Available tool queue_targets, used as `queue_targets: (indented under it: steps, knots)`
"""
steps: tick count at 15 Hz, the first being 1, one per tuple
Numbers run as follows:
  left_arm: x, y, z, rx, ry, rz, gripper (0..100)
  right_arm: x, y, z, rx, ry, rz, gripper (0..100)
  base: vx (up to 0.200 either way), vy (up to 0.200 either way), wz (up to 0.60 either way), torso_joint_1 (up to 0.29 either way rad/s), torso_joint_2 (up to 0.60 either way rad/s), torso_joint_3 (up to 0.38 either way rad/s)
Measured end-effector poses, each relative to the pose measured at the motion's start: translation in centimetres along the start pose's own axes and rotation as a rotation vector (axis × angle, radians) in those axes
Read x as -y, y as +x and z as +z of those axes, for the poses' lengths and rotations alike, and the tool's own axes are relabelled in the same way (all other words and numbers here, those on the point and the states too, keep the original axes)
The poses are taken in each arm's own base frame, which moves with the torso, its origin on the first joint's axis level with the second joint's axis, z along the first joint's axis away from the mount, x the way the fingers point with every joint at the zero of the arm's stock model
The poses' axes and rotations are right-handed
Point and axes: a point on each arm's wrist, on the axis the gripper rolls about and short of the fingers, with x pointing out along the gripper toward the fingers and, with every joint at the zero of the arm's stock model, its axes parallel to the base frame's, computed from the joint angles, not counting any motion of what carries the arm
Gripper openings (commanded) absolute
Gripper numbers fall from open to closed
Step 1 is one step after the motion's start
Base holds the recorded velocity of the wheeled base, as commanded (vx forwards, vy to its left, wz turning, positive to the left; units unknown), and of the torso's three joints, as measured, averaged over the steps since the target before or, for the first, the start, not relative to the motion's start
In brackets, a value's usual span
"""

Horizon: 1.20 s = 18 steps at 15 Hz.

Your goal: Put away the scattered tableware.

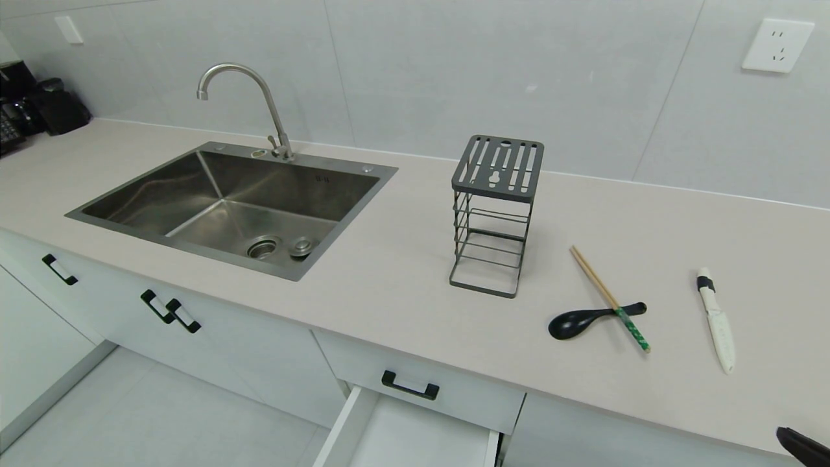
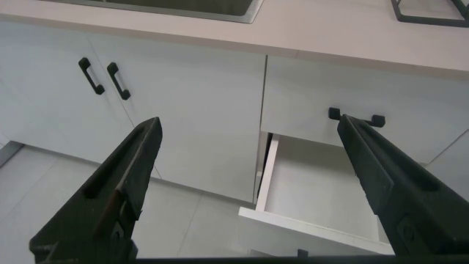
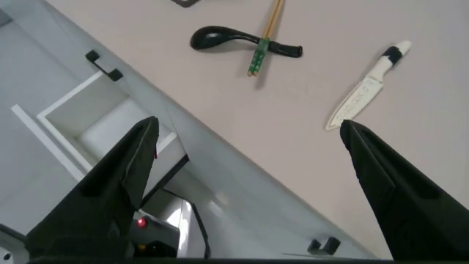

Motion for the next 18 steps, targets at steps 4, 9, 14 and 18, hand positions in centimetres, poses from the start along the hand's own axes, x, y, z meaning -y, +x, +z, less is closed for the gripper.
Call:
queue_targets:
  steps: [4, 9, 14, 18]
  knots:
    - [0.0, 0.0, 0.0, 0.0, 0.0, 0.0, 100, 0.7, 3.5, 0.5, -0.088, -0.023, 0.026, 100, 0.0, 0.0, 0.0, 0.0, 0.0, 0.0]
    - [0.0, 0.0, 0.0, 0.0, 0.0, 0.0, 100, 1.1, 6.2, 0.5, -0.166, -0.037, 0.05, 100, 0.0, 0.0, 0.0, 0.0, 0.0, 0.0]
    - [0.0, 0.0, 0.0, 0.0, 0.0, 0.0, 100, 1.4, 8.5, 0.6, -0.181, -0.053, 0.061, 100, 0.0, 0.0, 0.0, 0.0, 0.0, 0.0]
    - [0.0, 0.0, 0.0, 0.0, 0.0, 0.0, 100, 1.8, 10.6, 1.2, -0.188, -0.064, 0.064, 100, 0.0, 0.0, 0.0, 0.0, 0.0, 0.0]
